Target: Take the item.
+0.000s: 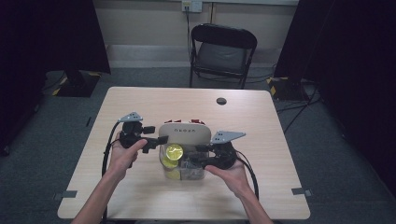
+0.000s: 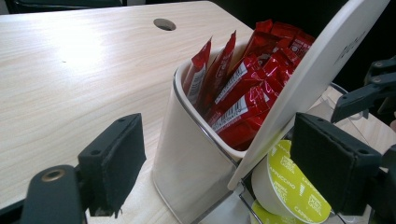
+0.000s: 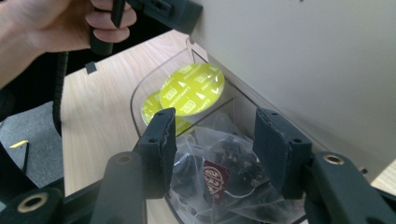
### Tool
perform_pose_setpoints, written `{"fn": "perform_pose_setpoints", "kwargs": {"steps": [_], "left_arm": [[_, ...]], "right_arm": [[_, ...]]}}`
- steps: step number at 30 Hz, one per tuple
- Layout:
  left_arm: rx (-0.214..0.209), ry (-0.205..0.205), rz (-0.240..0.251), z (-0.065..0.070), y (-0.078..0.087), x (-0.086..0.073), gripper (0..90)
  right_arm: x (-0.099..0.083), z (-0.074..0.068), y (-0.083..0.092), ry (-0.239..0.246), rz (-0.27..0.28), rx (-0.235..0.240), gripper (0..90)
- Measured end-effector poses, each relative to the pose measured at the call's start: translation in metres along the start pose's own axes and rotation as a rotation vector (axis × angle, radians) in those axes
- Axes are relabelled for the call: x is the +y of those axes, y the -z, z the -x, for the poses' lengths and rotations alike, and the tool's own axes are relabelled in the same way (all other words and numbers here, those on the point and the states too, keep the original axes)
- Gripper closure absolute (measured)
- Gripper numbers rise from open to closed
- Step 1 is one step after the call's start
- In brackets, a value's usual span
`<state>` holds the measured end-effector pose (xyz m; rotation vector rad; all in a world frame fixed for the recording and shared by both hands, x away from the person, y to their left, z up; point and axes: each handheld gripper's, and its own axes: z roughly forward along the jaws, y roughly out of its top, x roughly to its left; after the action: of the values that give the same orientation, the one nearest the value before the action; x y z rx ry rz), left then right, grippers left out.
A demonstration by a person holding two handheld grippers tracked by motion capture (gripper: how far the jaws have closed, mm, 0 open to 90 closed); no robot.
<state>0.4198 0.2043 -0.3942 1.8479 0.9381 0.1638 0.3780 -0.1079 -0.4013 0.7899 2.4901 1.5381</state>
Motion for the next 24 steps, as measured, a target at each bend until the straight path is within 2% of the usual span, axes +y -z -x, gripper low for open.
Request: {"fn": "perform_pose_setpoints", "kwargs": {"steps": [4, 8, 16, 24], "left_arm": [[0.001, -0.004, -0.006, -0.0006, 0.0004, -0.0003, 17.6], [-0.004, 0.013, 0.000, 0.0005, -0.0004, -0.0018, 18.6], [-0.005, 0.009, -0.002, 0.0002, -0.0008, -0.0018, 19.2], [-0.006, 0.015, 0.000, 0.0004, -0.0011, -0.0017, 19.0]], "right_arm": [[-0.0045, 0.0013, -0.0037, 0.003, -0.024, 0.006, 52.0], [-0.0059, 0.0016, -0.0053, 0.006, -0.043, 0.017, 54.1], [-0.0064, 0.0025, -0.0086, 0.006, -0.073, 0.026, 61.4], [-0.0067, 0.0031, -0.0096, 0.019, -0.089, 0.029, 78.3]]}}
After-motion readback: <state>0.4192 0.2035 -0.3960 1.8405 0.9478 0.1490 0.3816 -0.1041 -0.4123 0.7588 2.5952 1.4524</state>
